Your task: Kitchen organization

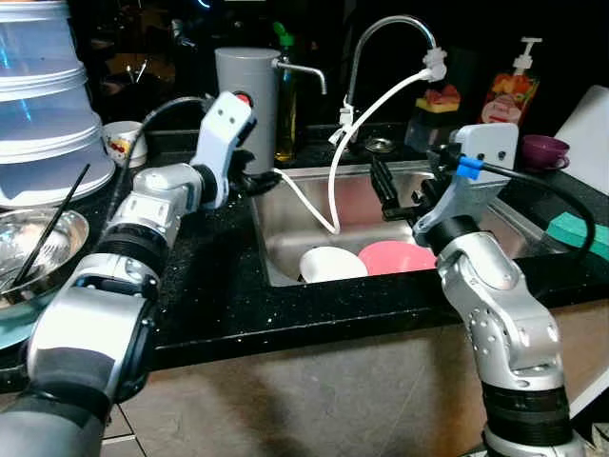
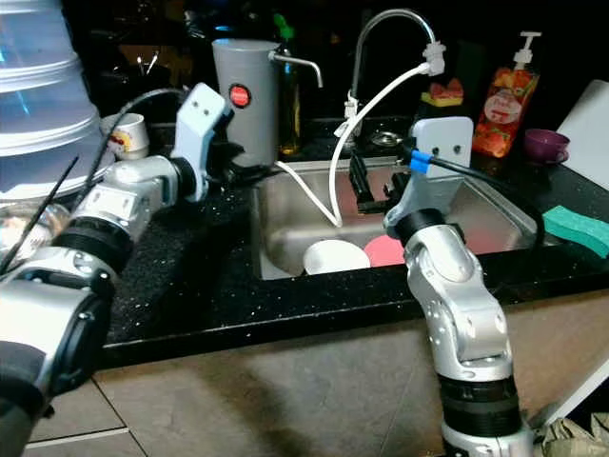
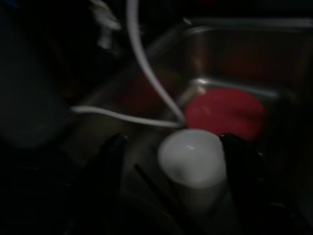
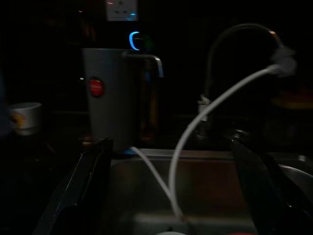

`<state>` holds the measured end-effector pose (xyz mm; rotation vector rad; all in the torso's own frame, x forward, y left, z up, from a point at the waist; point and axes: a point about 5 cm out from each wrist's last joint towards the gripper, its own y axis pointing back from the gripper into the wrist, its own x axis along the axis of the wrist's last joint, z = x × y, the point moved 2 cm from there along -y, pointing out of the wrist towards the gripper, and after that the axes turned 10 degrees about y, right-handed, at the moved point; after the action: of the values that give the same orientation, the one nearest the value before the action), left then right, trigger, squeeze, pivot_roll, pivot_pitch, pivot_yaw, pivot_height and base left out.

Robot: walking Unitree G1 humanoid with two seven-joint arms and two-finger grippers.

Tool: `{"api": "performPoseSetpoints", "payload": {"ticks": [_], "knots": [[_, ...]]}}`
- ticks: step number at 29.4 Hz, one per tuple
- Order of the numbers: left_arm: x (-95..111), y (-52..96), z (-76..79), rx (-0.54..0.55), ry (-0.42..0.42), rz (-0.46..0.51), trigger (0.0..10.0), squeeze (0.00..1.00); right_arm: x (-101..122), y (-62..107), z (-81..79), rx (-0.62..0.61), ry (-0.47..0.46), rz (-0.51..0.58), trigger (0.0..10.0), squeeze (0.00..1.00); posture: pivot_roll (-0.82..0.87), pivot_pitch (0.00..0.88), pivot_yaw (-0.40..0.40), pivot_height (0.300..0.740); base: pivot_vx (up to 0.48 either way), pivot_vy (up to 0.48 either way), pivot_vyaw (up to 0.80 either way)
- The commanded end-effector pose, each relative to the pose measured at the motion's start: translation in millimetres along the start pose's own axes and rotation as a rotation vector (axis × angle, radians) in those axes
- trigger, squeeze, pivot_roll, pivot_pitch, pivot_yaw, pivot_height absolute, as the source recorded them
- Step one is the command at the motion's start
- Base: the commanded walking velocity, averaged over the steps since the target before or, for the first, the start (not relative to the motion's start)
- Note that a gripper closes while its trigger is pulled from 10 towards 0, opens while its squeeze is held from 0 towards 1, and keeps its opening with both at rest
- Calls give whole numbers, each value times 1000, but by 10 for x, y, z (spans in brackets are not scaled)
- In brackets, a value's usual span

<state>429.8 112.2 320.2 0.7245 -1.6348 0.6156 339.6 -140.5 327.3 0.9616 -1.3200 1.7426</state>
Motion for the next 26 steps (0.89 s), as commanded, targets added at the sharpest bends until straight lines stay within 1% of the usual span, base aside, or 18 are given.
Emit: {"api": "performPoseSetpoints", "payload": {"ticks": [1, 3, 6, 7, 8, 11, 12, 14, 15, 18, 19, 20, 21, 22, 23, 24, 25, 26], "knots": [[-88, -51, 100, -48, 1, -27, 10000, 1000, 56, -29, -31, 11, 2, 27, 10000, 0, 151, 121, -49, 740, 0, 0, 0], [-146, -137, 246, -99, 34, -12, 10000, 1000, 65, -31, -36, 10, 3, 30, 10000, 0, 134, 120, -42, 740, 0, 0, 0], [-51, -218, 380, -152, 79, 65, 10000, 1000, 72, -3, -3, -4, 11, 28, 10000, 0, 118, 120, -32, 740, 0, 0, 0], [-51, -218, 380, -152, 79, 65, 10000, 1000, 72, -3, -3, -4, 11, 28, 10000, 0, 118, 120, -32, 740, 0, 0, 0], [1, -229, 397, -160, 85, 92, 10000, 1000, 71, 11, 12, -10, 14, 27, 10000, 0, 109, 119, -27, 740, 0, 0, 0], [149, -223, 348, -120, 90, 159, 10000, 1000, 73, 41, 49, -26, 20, 25, 10000, 0, 105, 118, -23, 740, 0, 0, 0], [185, -208, 314, -105, 96, 173, 10000, 0, 76, 46, 57, -30, 20, 26, 10000, 0, 103, 117, -20, 740, 0, 0, 0], [228, -182, 259, -76, 90, 186, 10000, 0, 81, 52, 63, -34, 21, 27, 10000, 0, 102, 115, -17, 740, 0, 0, 0], [268, -157, 215, -50, 62, 196, 10000, 0, 83, 54, 67, -36, 20, 29, 10000, 0, 107, 114, -17, 740, 0, 0, 0], [441, -64, 58, 35, 51, 251, 10000, 0, 84, 52, 64, -37, 18, 31, 10000, 0, 107, 114, -17, 740, 0, 0, 0], [441, -64, 58, 35, 51, 251, 10000, 0, 84, 52, 64, -37, 18, 31, 10000, 0, 107, 114, -17, 740, 0, 0, 0], [476, -30, 6, 63, 21, 244, 10000, 0, 84, 53, 57, -36, 17, 32, 10000, 0, 111, 112, -16, 740, 0, 0, 0], [478, 8, -48, 99, -71, 198, 10000, 0, 84, 55, 47, -34, 15, 34, 10000, 0, 111, 112, -14, 740, 0, 0, 0], [449, 49, -97, 126, -196, 129, 10000, 0, 86, 60, 36, -32, 15, 36, 10000, 0, 112, 111, -12, 740, 0, 0, 0], [401, 149, -192, 138, -306, 32, 10000, 0, 91, 65, 28, -29, 20, 38, 10000, 0, 113, 113, -5, 740, 0, 0, 0], [366, 222, -255, 144, -369, -35, 10000, 0, 95, 68, 23, -27, 23, 39, 10000, 0, 113, 113, -5, 740, 0, 0, 0], [348, 271, -294, 144, -395, -70, 10000, 0, 100, 73, 16, -26, 26, 40, 10000, 0, 115, 115, 2, 740, 0, 0, 0], [348, 271, -294, 144, -395, -70, 10000, 0, 100, 73, 16, -26, 26, 40, 10000, 0, 115, 115, 2, 740, 0, 0, 0]]}}
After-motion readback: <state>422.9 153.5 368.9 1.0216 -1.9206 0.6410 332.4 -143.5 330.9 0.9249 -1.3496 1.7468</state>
